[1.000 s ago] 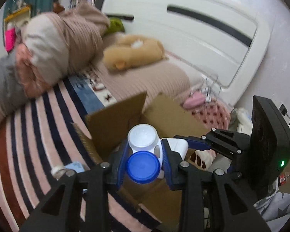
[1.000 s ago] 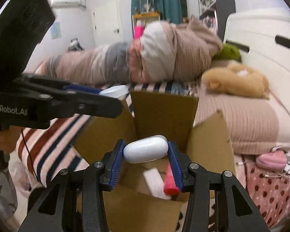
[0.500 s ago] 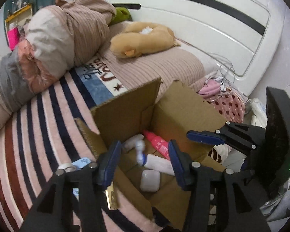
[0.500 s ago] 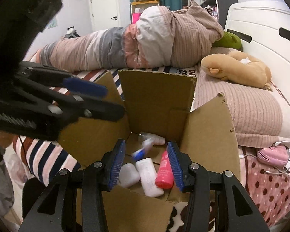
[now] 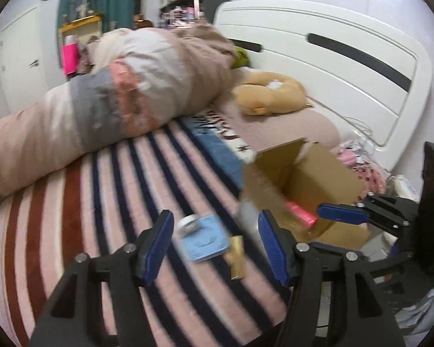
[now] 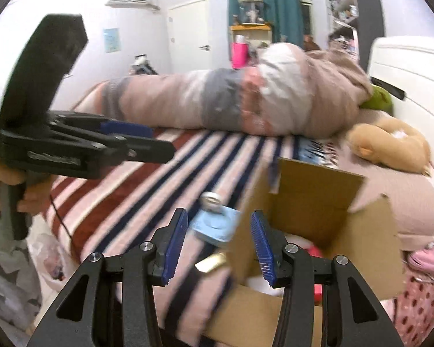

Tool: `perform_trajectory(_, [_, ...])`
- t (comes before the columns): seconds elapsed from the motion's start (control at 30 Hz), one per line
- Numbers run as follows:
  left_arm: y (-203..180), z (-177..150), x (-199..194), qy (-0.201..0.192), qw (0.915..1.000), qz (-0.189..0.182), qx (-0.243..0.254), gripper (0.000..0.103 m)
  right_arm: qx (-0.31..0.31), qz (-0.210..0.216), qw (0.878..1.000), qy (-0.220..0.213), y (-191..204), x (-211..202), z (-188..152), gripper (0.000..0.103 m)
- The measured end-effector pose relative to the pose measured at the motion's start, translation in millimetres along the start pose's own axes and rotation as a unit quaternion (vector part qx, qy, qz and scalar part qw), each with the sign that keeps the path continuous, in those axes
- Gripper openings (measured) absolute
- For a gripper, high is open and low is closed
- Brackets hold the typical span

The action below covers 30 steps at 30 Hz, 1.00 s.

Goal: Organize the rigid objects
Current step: 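Withdraw both tools from the box toward the blue device, then grasp the light blue square device with the right tool, leaving the tape roll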

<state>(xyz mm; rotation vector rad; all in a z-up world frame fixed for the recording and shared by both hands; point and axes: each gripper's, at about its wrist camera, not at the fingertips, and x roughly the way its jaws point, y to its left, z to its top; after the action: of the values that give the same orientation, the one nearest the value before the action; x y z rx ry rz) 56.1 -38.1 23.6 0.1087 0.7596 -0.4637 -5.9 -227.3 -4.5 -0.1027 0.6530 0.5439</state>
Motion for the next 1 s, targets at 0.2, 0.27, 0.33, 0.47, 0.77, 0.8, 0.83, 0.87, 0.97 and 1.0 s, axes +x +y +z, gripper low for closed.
perform_trajectory(0.2, [53.7,-42.1,-1.2,0.0,0.9995,0.014,-0.028,0.064,-0.011,0.04,0.999,0.029,55.8,41.2,0.5,0.042])
perform_trajectory(0.27, [69.2,-55.9,6.1,0.005,0.9991,0.012,-0.04,0.064,-0.008,0.047,0.997,0.057,68.0,67.3,-4.5,0.042])
perform_trajectory(0.33, [82.0,-68.4,13.6,0.009,0.9985,0.011,-0.052,0.064,0.005,0.039,0.996,0.083,72.6,95.3,-12.0,0.05])
perform_trajectory(0.47, [105.3,-93.5,35.2,0.019,0.997,0.009,-0.075,0.064,0.056,-0.011,0.991,0.118,56.8,152.6,-26.6,0.072])
perform_trajectory(0.77, [131.9,-115.7,71.2,0.031,0.9952,0.004,-0.092,0.064,0.054,-0.146,0.976,0.149,20.5,239.6,-32.9,0.088])
perform_trajectory(0.8, [133.4,-116.6,73.6,0.032,0.9951,0.005,-0.093,0.064,0.039,-0.156,0.976,0.148,22.4,244.2,-32.3,0.088])
perform_trajectory(0.83, [134.6,-117.9,75.6,0.032,0.9949,0.005,-0.095,0.064,0.027,-0.165,0.975,0.15,24.3,247.0,-33.6,0.088])
perform_trajectory(0.87, [135.4,-119.3,76.5,0.032,0.9947,0.003,-0.097,0.064,0.017,-0.172,0.973,0.156,25.0,251.1,-35.2,0.087])
perform_trajectory(0.97, [138.2,-122.6,75.5,0.03,0.9943,-0.001,-0.102,0.064,0.034,-0.168,0.97,0.174,17.5,260.6,-41.7,0.086])
perform_trajectory(1.0, [138.8,-123.4,74.7,0.03,0.9943,0.0,-0.102,0.064,0.05,-0.163,0.971,0.168,14.2,259.0,-42.4,0.084])
